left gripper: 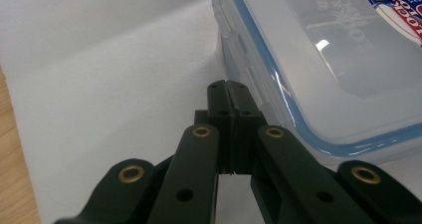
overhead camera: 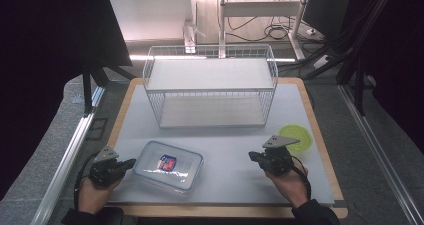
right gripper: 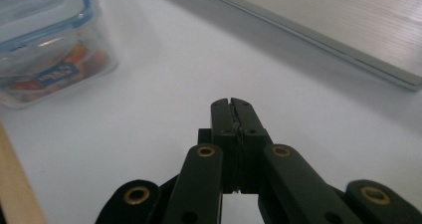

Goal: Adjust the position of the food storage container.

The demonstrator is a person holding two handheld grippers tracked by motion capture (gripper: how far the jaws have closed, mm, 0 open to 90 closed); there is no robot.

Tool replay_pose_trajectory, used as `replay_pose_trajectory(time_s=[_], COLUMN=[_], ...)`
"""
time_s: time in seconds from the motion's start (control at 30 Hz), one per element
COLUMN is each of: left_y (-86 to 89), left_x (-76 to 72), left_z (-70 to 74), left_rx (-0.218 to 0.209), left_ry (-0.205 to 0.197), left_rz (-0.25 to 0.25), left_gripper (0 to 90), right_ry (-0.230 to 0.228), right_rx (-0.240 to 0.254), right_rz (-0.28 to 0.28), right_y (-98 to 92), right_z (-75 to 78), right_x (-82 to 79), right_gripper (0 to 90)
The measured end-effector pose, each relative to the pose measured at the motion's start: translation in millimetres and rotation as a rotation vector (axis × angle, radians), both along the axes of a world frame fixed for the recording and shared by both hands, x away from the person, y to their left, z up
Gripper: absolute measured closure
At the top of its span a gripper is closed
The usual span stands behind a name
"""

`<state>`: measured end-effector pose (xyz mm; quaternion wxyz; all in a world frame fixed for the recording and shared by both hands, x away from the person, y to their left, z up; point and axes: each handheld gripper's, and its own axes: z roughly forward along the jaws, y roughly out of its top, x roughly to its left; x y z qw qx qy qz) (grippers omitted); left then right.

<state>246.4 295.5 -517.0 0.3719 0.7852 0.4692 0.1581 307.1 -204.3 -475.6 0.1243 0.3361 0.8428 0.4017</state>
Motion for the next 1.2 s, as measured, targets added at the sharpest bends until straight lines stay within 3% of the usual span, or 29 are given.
replay_pose_trajectory(time_s=[0.3, 0.43, 0.57, 0.67, 0.9, 1.03, 1.2], left_y=[-14.4, -24.4, -38.1, -50.9, -70.8, -80.1, -91.8], left_x=[-0.4, -0.3, 1.2, 1.9, 2.1, 3.0, 5.7], left_z=[2.5, 3.4, 1.4, -2.0, 0.2, 0.5, 1.1], left_rx=[0.0, -0.002, 0.003, 0.038, 0.027, 0.025, 0.018], left_ry=[0.018, 0.021, 0.036, 0.045, 0.053, 0.058, 0.061], left_rz=[-0.041, -0.068, -0.113, -0.141, -0.191, -0.219, -0.223], left_gripper=[90.0, 90.0, 90.0, 90.0, 90.0, 90.0, 90.0], right_ry=[0.019, 0.049, 0.062, 0.081, 0.123, 0.124, 0.127], right_rx=[0.002, 0.002, -0.009, -0.014, -0.014, -0.029, -0.065], right_rz=[0.056, 0.094, 0.122, 0.14, 0.194, 0.199, 0.161], right_y=[12.1, 19.1, 25.1, 29.1, 38.3, 41.0, 36.0], right_z=[-1.2, -4.5, -7.2, -9.8, -16.0, -17.9, -20.6], right_x=[-10.7, -18.6, -23.9, -28.2, -37.8, -39.3, -34.0], right_gripper=[90.0, 90.0, 89.9, 90.0, 89.3, 88.9, 90.0])
